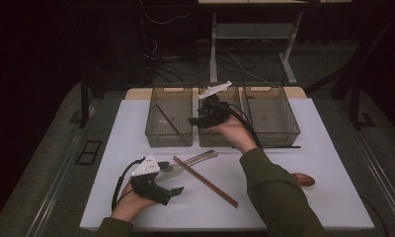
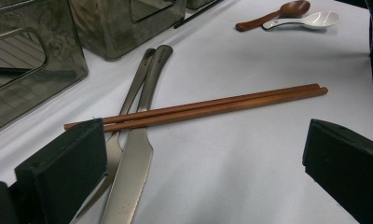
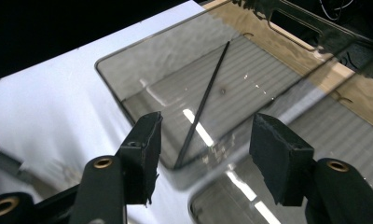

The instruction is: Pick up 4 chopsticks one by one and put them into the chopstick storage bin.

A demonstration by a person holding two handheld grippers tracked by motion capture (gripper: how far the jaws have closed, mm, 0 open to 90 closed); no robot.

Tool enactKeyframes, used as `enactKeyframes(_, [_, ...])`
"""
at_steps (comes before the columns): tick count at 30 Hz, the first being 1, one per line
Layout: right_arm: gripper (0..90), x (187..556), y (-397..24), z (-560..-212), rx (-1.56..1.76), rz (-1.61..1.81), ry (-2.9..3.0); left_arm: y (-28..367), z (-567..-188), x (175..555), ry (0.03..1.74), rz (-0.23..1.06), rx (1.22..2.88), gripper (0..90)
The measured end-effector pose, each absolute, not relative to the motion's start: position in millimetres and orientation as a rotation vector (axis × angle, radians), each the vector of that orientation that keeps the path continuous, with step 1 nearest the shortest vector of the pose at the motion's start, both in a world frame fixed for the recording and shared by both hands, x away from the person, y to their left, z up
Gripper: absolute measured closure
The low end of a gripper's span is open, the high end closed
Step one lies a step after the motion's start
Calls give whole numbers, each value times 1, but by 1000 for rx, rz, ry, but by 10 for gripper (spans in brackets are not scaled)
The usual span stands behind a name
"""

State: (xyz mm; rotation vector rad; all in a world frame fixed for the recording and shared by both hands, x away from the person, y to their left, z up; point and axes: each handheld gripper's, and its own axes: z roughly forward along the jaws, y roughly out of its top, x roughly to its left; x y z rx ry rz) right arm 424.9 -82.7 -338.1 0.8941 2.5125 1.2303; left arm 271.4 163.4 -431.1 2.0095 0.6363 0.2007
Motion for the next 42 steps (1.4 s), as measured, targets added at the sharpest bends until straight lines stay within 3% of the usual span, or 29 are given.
enactKeyframes(12, [341, 400, -145, -342, 921, 1246, 2509, 163, -434, 272, 651, 201, 2005, 0])
enactKeyframes(22, [356, 384, -202, -354, 966, 1260, 2476, 160, -437, 271, 659, 199, 2009, 0])
enactKeyframes(30, [521, 364, -242, -361, 993, 1263, 2437, 160, -436, 270, 656, 206, 2008, 0])
enactKeyframes(39, [828, 349, -279, -375, 1033, 1203, 2452, 161, -435, 269, 659, 204, 2007, 0])
enactKeyframes(42, [892, 345, -293, -378, 1051, 1183, 2459, 161, -435, 270, 659, 206, 2010, 0])
